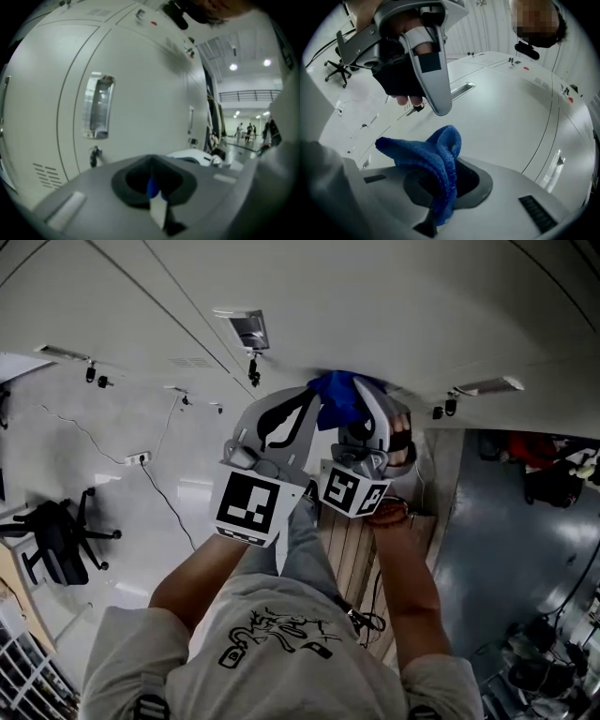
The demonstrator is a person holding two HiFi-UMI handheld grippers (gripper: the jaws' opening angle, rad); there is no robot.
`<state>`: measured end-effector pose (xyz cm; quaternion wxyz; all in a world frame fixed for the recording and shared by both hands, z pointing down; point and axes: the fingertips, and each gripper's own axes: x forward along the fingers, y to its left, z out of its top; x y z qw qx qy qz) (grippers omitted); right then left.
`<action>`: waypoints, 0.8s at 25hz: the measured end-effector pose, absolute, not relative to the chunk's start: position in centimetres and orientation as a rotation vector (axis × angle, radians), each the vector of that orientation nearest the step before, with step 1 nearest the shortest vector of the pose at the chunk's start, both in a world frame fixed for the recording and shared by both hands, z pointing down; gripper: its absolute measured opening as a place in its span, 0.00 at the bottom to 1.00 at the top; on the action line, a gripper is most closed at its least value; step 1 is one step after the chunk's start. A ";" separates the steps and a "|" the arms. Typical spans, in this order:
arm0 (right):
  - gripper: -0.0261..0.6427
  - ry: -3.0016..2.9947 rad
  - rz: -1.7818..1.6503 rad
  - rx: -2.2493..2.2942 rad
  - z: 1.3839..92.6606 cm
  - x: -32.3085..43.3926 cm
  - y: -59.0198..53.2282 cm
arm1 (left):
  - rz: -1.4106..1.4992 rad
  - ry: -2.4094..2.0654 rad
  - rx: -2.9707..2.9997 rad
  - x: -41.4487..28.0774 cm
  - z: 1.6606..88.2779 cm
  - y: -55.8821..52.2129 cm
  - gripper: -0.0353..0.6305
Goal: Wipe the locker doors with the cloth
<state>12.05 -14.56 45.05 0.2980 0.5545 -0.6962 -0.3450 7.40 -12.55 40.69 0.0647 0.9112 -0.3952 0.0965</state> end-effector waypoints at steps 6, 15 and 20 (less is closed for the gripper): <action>0.08 -1.818 -0.860 1.432 49.9 13.7 -14.5 | 0.324 -1.177 2.732 8.5 43.7 -12.4 0.06; 0.08 -1.736 -0.835 1.385 45.8 16.9 -13.9 | 0.283 -1.157 2.796 10.8 39.0 -11.8 0.06; 0.08 -1.707 -0.861 1.436 40.3 17.2 -13.6 | 0.234 -1.184 2.834 10.4 34.5 -11.6 0.06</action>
